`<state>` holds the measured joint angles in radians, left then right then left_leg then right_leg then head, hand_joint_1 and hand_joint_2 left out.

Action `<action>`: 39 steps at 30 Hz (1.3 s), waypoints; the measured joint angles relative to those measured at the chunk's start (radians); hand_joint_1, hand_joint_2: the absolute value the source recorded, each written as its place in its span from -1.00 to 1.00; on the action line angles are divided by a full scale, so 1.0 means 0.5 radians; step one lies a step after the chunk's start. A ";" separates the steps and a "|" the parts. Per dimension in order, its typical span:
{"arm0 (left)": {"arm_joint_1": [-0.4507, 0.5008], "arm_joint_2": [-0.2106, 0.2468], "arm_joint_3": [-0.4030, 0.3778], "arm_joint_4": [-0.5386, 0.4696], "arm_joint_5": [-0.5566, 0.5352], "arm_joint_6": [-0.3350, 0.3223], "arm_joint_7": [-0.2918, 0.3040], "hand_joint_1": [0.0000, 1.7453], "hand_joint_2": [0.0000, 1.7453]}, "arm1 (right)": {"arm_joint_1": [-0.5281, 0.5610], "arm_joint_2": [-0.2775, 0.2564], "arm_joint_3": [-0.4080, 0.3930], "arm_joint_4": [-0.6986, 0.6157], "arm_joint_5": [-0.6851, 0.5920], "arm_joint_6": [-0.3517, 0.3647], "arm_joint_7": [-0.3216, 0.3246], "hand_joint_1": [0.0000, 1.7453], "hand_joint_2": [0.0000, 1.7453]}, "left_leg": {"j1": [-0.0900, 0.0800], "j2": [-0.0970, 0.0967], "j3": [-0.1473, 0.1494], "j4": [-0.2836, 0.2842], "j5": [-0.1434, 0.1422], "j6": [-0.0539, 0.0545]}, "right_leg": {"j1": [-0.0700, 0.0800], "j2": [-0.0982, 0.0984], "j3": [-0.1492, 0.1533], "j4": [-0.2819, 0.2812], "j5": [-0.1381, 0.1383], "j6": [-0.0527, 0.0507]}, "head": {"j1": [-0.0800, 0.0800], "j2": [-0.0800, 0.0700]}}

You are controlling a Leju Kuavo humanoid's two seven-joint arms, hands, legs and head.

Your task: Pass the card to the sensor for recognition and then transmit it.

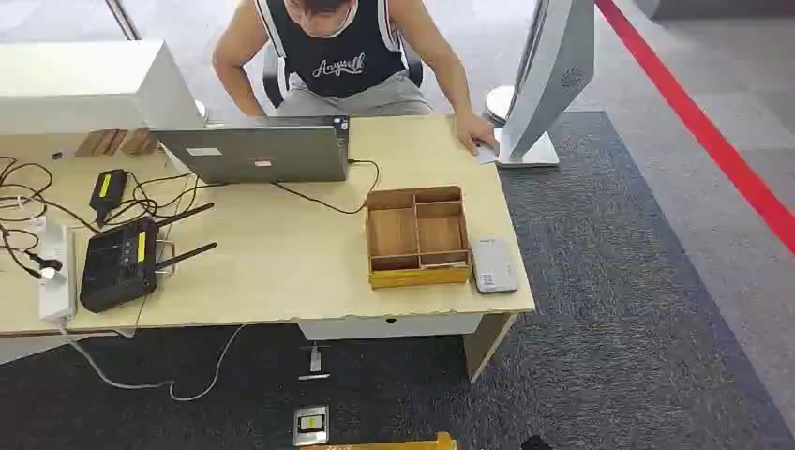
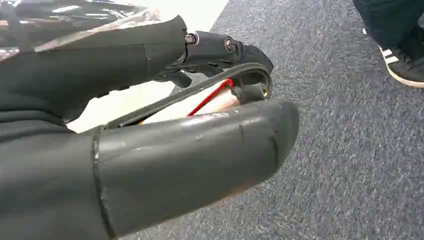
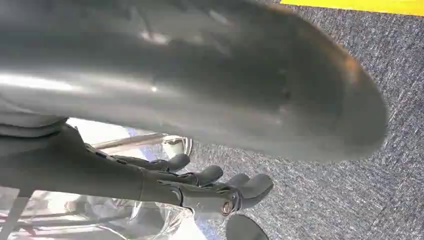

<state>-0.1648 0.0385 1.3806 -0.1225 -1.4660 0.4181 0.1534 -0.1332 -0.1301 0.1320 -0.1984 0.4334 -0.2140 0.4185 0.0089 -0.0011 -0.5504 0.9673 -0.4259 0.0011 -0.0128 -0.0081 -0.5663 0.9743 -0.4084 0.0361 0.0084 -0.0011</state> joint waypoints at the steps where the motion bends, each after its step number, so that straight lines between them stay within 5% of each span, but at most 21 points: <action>1: 0.000 0.000 0.004 0.000 0.000 0.000 0.000 -1.00 -1.00 | 0.000 0.000 0.002 0.000 0.000 0.000 0.000 -1.00 -1.00 | 0.000 0.000 0.000 0.000 0.000 0.000 | 0.000 0.000 0.000 0.000 0.000 0.000 | 0.000 0.000; 34: -0.001 0.001 0.030 0.000 -0.002 -0.013 -0.033 -1.00 -1.00 | -0.049 -0.063 0.032 -0.001 -0.004 -0.092 0.014 -1.00 -1.00 | 0.000 0.000 0.000 0.000 0.000 0.000 | 0.000 0.000 0.000 0.000 0.000 0.000 | -0.001 0.000; 35: -0.001 0.002 0.031 0.000 -0.005 -0.016 -0.033 -1.00 -1.00 | -0.065 -0.078 0.033 -0.001 -0.005 -0.095 0.017 -1.00 1.00 | 0.000 0.000 0.000 0.000 0.000 0.000 | 0.000 0.000 0.000 0.000 0.000 0.000 | 0.000 0.000; 39: -0.004 0.008 0.038 0.000 -0.028 -0.047 -0.076 -1.00 -1.00 | -0.152 -0.172 0.035 -0.001 -0.034 -0.171 0.073 -1.00 1.00 | -0.002 0.001 0.000 0.000 0.001 0.001 | -0.001 0.000 0.000 0.000 0.001 0.001 | -0.001 0.000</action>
<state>-0.1668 0.0423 1.3996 -0.1225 -1.4801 0.3948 0.1156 -0.2092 -0.2162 0.1495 -0.1988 0.4162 -0.2994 0.4551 0.0080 -0.0008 -0.5504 0.9675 -0.4257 0.0015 -0.0135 -0.0081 -0.5662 0.9743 -0.4077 0.0367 0.0080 -0.0011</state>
